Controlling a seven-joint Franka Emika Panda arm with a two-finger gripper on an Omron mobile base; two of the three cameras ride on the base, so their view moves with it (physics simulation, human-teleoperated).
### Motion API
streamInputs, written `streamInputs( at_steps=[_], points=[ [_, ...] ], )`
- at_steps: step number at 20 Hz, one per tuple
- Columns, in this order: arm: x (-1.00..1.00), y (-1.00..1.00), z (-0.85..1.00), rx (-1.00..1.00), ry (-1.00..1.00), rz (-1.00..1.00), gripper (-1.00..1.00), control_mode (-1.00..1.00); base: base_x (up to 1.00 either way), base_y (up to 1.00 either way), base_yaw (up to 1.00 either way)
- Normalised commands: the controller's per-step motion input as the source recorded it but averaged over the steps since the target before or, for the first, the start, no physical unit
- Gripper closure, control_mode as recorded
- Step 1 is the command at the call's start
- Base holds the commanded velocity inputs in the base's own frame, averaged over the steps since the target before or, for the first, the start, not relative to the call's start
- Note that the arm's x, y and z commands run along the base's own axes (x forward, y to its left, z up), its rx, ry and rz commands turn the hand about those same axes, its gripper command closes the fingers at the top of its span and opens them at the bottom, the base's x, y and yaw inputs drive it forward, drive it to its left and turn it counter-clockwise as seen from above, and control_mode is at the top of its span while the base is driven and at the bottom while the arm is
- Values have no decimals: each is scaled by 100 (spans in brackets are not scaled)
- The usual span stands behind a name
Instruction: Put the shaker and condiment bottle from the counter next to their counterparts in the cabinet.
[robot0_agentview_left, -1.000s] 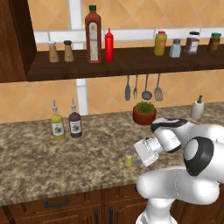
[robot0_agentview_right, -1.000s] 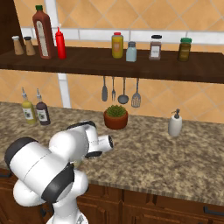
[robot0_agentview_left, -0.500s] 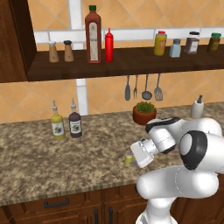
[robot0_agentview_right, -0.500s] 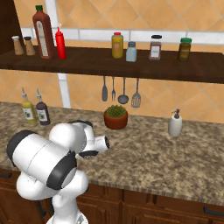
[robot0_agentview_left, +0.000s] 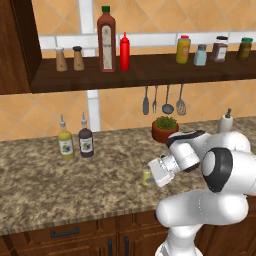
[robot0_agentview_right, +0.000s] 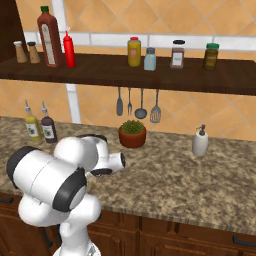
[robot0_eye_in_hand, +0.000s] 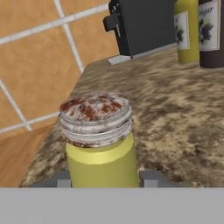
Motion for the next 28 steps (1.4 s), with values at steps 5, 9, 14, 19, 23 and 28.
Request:
streamInputs(
  at_steps=[5, 9, 14, 19, 23, 28],
  points=[
    [-19, -7, 67, 0, 0, -26, 100, -100, 0, 0, 0],
    [-16, 0, 66, -7, -11, -16, 100, -100, 0, 0, 0],
    [-57, 0, 82, -10, -22, -14, 100, -100, 0, 0, 0],
    [-78, -10, 80, -2, -20, -23, 100, -100, 0, 0, 0],
    [-54, -20, 71, 0, -11, -31, 100, -100, 0, 0, 0],
    [-31, -28, 75, 0, -4, -39, 100, -100, 0, 0, 0]
  ],
)
